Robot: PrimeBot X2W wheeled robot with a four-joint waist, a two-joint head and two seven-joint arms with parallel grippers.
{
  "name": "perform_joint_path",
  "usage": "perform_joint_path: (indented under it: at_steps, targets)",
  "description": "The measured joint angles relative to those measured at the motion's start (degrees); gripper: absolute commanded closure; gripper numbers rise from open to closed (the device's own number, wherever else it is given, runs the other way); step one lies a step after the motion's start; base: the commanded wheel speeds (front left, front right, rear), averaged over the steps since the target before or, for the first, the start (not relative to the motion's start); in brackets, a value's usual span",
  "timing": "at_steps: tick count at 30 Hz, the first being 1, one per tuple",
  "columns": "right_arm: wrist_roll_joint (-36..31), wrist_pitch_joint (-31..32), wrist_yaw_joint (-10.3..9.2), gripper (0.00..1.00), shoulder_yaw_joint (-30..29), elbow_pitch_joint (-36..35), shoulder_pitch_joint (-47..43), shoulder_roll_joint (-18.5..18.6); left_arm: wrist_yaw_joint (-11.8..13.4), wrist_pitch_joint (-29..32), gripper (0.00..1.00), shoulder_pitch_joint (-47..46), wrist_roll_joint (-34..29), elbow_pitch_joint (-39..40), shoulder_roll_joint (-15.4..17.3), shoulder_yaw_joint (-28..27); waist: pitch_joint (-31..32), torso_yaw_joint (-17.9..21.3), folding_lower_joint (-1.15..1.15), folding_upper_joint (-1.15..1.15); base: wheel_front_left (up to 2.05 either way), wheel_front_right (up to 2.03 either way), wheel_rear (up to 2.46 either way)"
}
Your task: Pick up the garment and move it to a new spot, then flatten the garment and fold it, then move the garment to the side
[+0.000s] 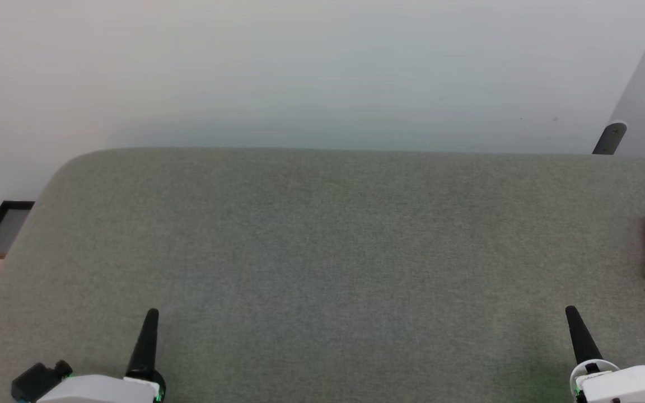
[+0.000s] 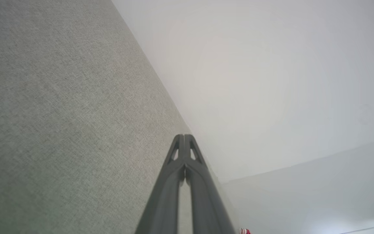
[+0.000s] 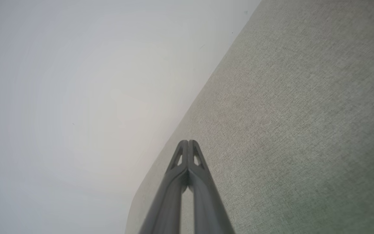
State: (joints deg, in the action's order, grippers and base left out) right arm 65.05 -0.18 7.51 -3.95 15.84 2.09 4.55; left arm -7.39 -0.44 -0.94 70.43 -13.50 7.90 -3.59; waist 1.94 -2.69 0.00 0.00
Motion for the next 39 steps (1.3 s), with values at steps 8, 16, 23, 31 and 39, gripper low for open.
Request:
perform_joint_path:
  at_steps: [8,16,23,31,39]
  targets:
    - [4.7,1.2,0.00,1.00,-0.5,-0.3,0.8,-0.3,0.0,1.2,1.00,-0.7,3.7,-0.1,-0.8,-0.5,-0.3,0.4,0.00,0.00,0.00,0.00,0.00]
    - [8.9,2.2,0.00,1.00,-0.9,-0.6,1.4,-0.5,0.0,2.4,1.00,-1.6,7.1,-0.2,-1.6,-0.9,-0.6,0.7,0.00,0.00,0.00,0.00,0.00]
    - [12.4,3.1,-0.01,1.00,-1.2,-0.9,2.0,-0.8,0.0,3.2,1.00,-2.4,9.8,-0.2,-2.3,-1.3,-0.8,1.1,0.00,0.00,0.00,0.00,0.00]
    - [16.1,4.0,-0.03,1.00,-1.5,-1.0,2.3,-1.0,0.0,4.2,1.00,-2.9,12.9,-0.3,-2.9,-1.8,-1.1,1.4,0.00,0.00,0.00,0.00,0.00]
    - [19.6,4.8,-0.03,1.00,-1.8,-1.2,2.9,-1.2,0.0,5.1,1.00,-3.6,15.7,-0.4,-3.7,-2.1,-1.4,1.8,0.00,0.00,0.00,0.00,0.00]
